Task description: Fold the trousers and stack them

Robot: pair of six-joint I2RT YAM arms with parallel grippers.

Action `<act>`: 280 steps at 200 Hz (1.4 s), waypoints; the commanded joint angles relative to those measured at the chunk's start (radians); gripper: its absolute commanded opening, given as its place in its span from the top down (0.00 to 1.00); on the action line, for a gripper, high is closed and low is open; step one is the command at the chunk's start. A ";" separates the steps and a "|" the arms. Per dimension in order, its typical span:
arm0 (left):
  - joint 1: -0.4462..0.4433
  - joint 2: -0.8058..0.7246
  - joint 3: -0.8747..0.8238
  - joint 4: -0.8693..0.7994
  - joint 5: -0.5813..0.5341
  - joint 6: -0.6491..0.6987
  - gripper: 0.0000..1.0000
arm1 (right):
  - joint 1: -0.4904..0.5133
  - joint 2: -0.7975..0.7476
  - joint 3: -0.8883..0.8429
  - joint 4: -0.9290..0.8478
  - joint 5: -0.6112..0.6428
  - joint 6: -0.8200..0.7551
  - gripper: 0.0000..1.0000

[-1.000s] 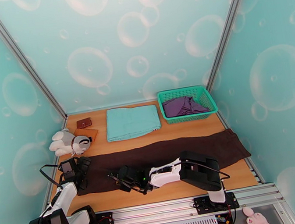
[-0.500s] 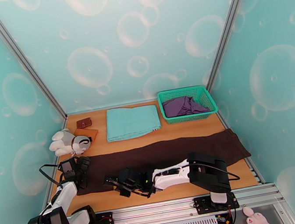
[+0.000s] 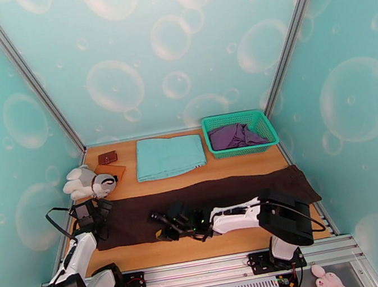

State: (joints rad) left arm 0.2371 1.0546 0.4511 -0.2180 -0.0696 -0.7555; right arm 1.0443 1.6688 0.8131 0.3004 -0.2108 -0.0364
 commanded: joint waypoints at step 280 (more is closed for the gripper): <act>-0.504 0.311 0.286 -0.511 -0.265 -0.070 0.01 | -0.590 0.127 -0.012 -0.161 0.002 0.467 0.54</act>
State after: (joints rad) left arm -0.2863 1.3457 0.7174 -0.7460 -0.3012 -0.8433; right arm 0.4679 1.8080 0.8310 0.2108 -0.2337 0.4191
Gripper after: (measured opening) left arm 0.992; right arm 0.456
